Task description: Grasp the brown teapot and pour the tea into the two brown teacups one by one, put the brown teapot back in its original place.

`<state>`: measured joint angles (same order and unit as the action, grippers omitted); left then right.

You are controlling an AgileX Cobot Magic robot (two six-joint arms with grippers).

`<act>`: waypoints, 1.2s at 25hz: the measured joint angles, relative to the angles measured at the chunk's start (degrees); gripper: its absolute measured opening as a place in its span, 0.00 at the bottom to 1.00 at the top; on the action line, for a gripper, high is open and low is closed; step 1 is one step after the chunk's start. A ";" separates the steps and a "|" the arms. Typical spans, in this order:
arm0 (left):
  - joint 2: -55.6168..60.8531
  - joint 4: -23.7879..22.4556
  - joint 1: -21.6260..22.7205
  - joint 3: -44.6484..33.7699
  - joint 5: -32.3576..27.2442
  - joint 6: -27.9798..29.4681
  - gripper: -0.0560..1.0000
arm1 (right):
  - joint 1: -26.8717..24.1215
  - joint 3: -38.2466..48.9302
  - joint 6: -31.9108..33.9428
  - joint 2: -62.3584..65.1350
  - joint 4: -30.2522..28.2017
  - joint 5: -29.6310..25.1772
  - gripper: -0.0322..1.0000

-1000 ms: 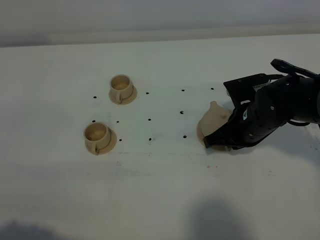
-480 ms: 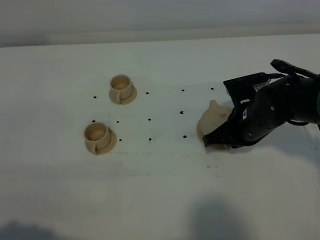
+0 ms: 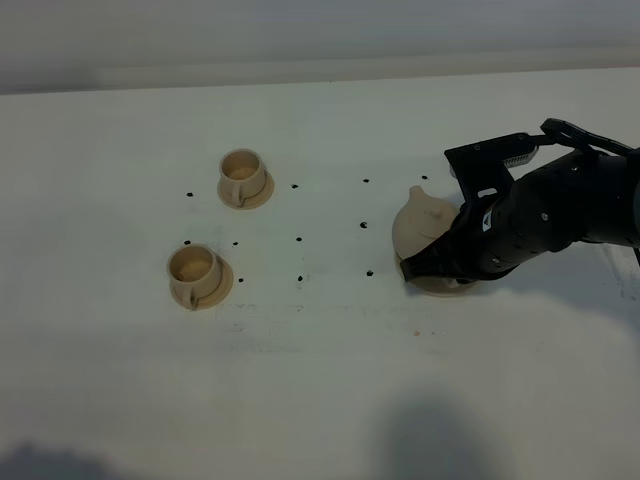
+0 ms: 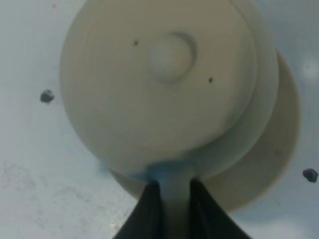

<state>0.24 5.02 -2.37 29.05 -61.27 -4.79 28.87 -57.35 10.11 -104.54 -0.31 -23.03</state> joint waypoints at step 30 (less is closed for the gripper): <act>0.00 0.00 0.00 0.00 0.00 0.00 0.39 | 7.24 -15.66 -2.87 -2.91 -6.73 -10.91 0.12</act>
<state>0.24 5.02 -2.37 29.05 -61.27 -4.79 36.11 -73.01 7.24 -107.46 -7.04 -33.94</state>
